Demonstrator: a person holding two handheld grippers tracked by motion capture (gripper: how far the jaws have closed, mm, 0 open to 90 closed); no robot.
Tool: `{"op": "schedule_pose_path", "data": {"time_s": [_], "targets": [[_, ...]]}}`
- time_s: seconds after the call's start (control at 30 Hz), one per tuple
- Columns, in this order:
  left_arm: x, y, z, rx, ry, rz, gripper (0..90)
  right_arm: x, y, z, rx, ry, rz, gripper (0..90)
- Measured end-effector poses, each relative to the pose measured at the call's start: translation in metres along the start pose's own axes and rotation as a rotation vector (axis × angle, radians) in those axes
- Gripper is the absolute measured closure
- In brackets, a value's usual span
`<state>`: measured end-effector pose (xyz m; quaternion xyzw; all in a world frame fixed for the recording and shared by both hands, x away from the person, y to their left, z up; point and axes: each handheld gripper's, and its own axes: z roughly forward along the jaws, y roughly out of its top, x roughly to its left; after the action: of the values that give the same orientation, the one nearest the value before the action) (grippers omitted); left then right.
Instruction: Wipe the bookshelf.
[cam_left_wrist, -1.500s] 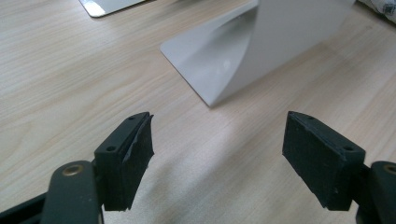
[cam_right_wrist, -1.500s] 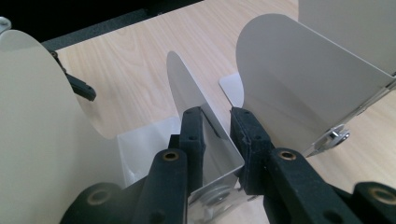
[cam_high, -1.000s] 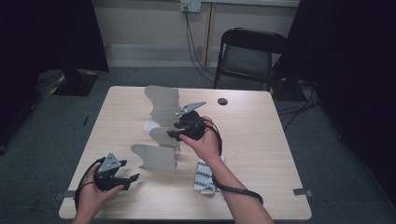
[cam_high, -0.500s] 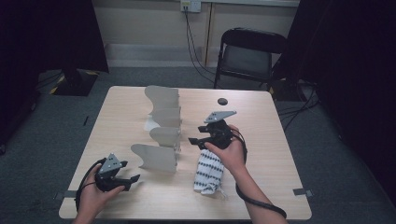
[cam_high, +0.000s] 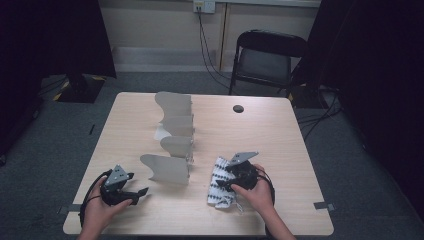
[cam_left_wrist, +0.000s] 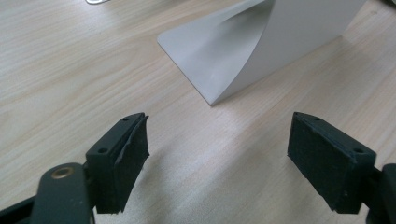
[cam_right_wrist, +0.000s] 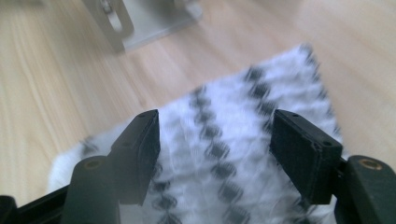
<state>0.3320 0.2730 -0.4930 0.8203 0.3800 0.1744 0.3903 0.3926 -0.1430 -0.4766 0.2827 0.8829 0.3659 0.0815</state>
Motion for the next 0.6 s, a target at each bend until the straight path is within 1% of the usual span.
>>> {"op": "schedule_pose_path", "data": {"time_s": [0.03, 0.07, 0.13, 0.2, 0.3, 0.33, 0.37, 0.4, 0.43, 0.47, 0.53, 0.6], "targets": [[0.000, 0.000, 0.000, 0.001, -0.001, -0.002, 19.7, 0.001, -0.003, 0.003, -0.003, -0.002, -0.004, 32.6], [0.001, -0.001, 0.000, 0.005, 0.000, 0.004, 19.1, 0.002, -0.007, 0.007, -0.014, -0.013, -0.016, 33.9], [0.001, -0.001, 0.001, 0.006, -0.001, -0.001, 18.9, 0.003, -0.007, 0.008, -0.017, -0.018, -0.016, 35.2], [0.001, -0.003, 0.001, 0.016, -0.003, 0.011, 18.8, 0.003, -0.007, 0.010, -0.021, -0.020, -0.018, 38.9], [0.001, -0.005, 0.002, 0.027, -0.003, 0.010, 18.8, 0.005, -0.004, 0.012, -0.018, -0.023, -0.022, 50.1], [0.001, -0.006, 0.002, 0.030, -0.005, 0.010, 18.8, 0.006, -0.002, 0.013, -0.015, -0.020, -0.029, 55.6], [0.001, -0.006, 0.002, 0.032, -0.003, 0.006, 18.8, 0.009, 0.002, 0.015, -0.013, -0.004, -0.031, 62.4], [0.002, -0.007, 0.002, 0.032, 0.000, 0.011, 18.8, 0.009, 0.002, 0.015, -0.013, -0.004, -0.031, 62.4], [0.001, -0.007, 0.002, 0.032, 0.000, 0.006, 18.8, 0.010, 0.004, 0.017, -0.012, 0.003, -0.028, 66.1], [0.002, -0.007, 0.002, 0.034, -0.002, 0.010, 18.8, 0.012, 0.007, 0.020, -0.010, 0.018, -0.026, 70.4], [0.002, -0.008, 0.002, 0.043, 0.001, 0.012, 18.8, 0.013, 0.009, 0.022, -0.012, 0.022, -0.025, 71.7], [0.002, -0.008, 0.002, 0.043, 0.000, 0.011, 18.3, 0.014, 0.012, 0.025, -0.011, 0.026, -0.027, 73.5]]}}
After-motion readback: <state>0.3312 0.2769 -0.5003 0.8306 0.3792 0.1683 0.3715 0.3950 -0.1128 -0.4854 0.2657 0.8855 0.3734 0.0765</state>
